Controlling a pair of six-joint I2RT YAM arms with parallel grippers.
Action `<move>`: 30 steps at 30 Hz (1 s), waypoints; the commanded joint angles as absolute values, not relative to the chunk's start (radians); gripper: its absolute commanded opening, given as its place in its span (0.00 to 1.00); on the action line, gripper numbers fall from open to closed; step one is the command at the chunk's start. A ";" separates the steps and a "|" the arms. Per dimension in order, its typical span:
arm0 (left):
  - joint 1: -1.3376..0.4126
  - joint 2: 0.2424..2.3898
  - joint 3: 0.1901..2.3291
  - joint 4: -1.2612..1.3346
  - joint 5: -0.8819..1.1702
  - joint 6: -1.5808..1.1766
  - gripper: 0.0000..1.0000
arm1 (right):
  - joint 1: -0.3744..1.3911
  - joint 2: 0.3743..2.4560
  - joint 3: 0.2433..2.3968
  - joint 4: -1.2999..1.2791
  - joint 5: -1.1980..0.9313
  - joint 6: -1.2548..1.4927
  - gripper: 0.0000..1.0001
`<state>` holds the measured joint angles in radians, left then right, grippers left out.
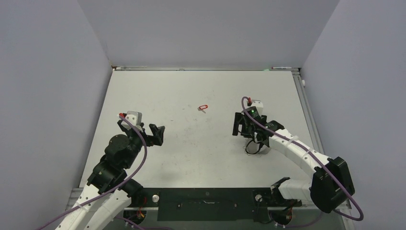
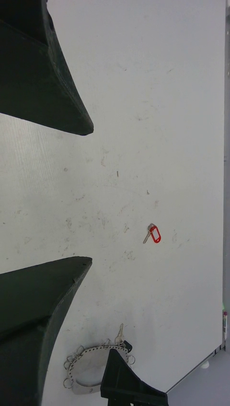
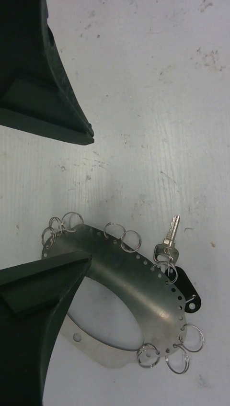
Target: Put the keys on the keyring
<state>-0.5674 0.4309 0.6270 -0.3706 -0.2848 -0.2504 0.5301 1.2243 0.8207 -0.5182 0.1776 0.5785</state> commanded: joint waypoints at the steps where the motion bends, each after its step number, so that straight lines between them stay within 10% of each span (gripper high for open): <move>1: -0.563 0.423 0.638 -0.350 -0.269 -0.248 0.96 | 0.529 1.283 0.794 -0.441 0.172 0.565 0.82; 30: -0.565 0.440 0.637 -0.350 -0.267 -0.245 0.96 | 0.437 1.463 0.720 -0.282 0.129 0.502 0.23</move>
